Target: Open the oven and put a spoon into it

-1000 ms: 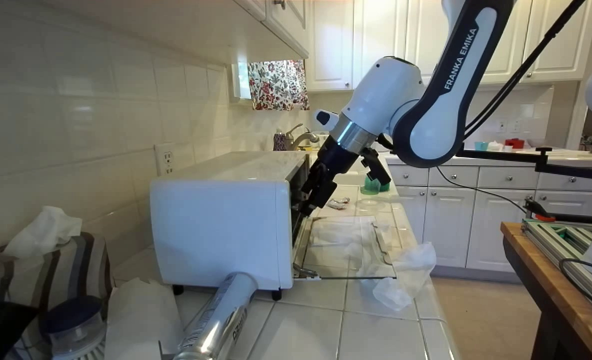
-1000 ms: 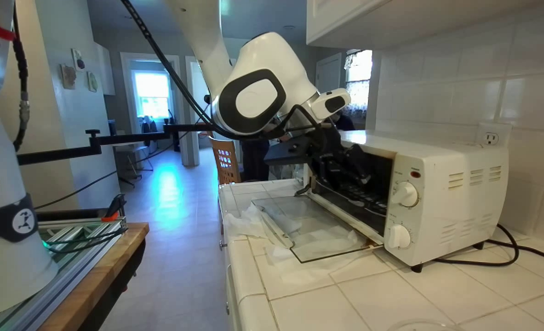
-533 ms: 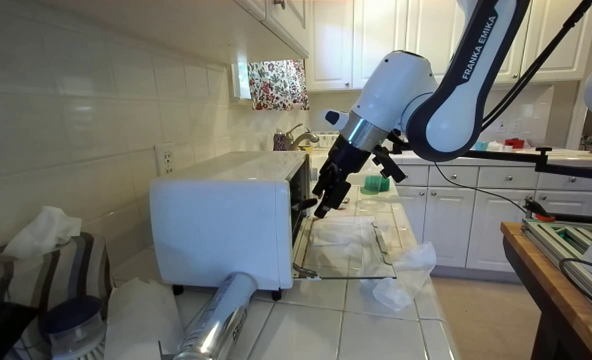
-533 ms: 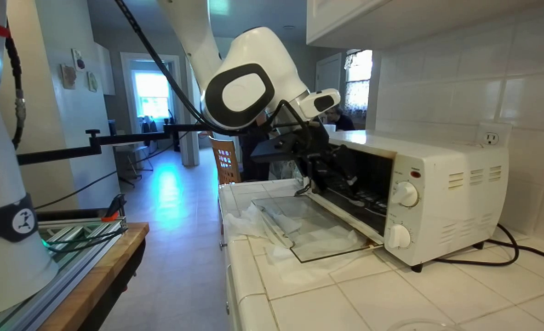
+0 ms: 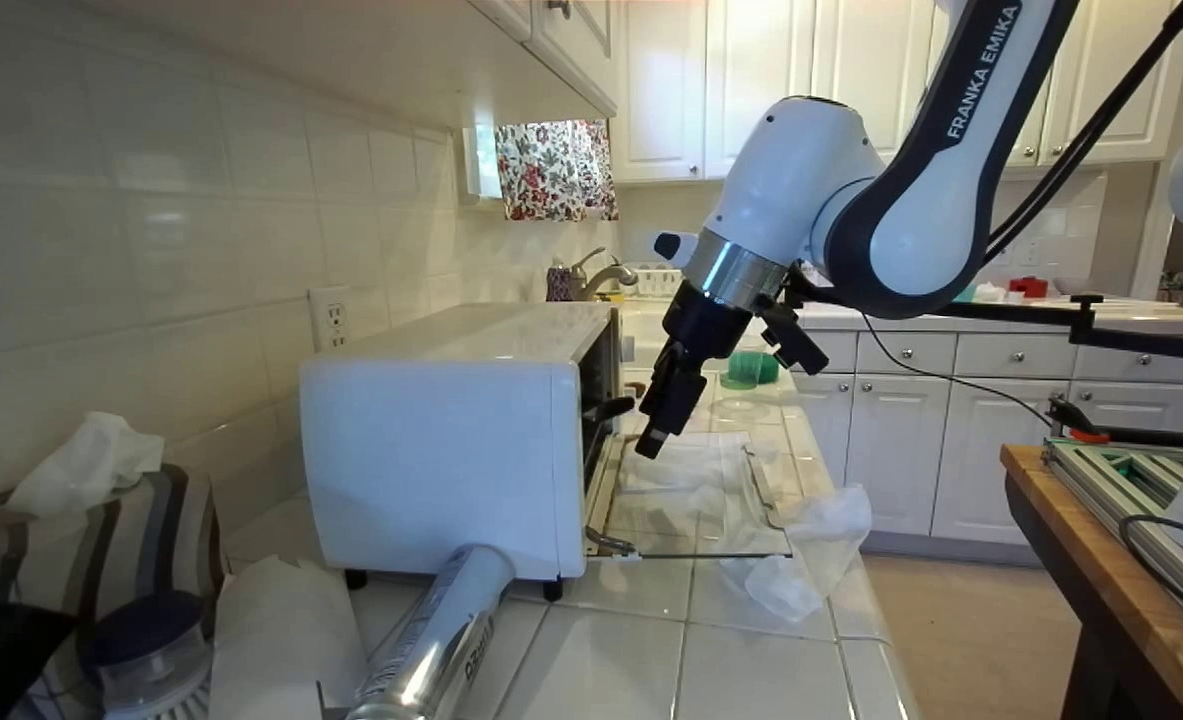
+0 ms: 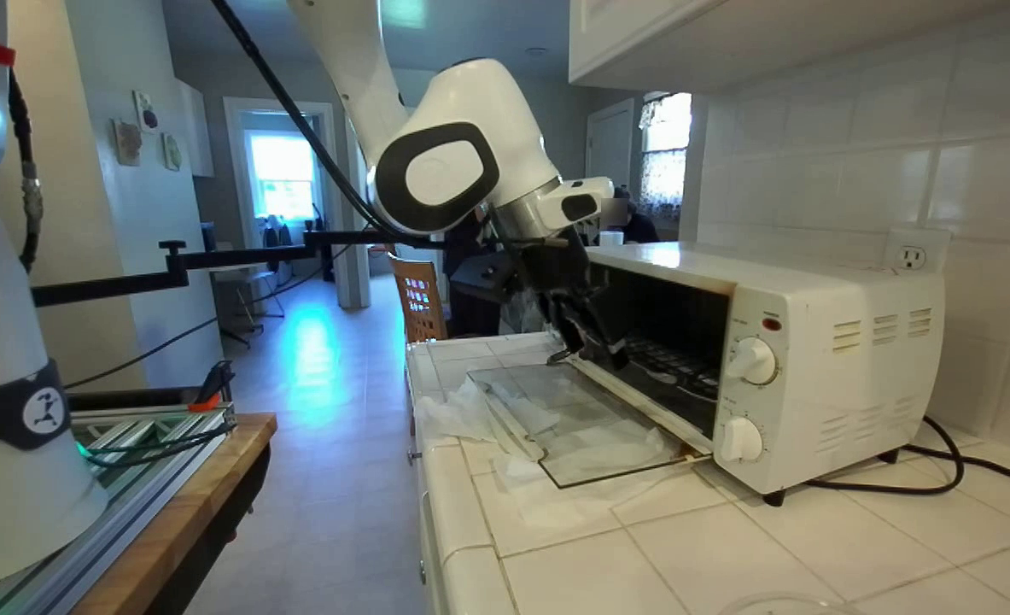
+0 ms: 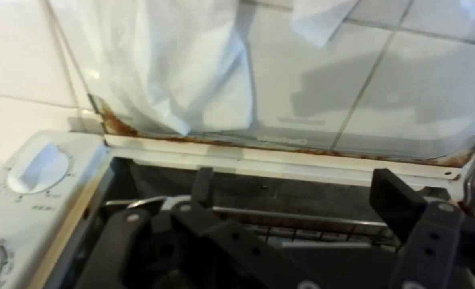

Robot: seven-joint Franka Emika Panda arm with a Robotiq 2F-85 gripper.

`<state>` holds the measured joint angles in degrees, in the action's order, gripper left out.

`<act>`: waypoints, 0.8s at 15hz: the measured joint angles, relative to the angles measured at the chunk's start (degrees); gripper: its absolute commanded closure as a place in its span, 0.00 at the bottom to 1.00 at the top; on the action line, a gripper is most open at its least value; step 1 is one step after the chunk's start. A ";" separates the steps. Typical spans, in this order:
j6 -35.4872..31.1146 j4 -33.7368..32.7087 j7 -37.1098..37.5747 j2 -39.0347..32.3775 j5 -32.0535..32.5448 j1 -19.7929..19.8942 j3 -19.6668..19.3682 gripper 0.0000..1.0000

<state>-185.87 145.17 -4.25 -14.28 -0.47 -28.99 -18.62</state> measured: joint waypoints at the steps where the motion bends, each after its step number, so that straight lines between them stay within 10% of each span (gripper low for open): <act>1: 0.74 0.51 1.49 0.67 -1.06 0.12 1.04 0.00; 10: 17.24 7.91 6.78 12.90 -3.62 0.46 -0.98 0.00; 12: 20.96 8.52 6.37 16.54 -3.37 6.15 3.60 0.00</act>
<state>-164.91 153.69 2.12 2.26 -3.84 -22.84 -15.02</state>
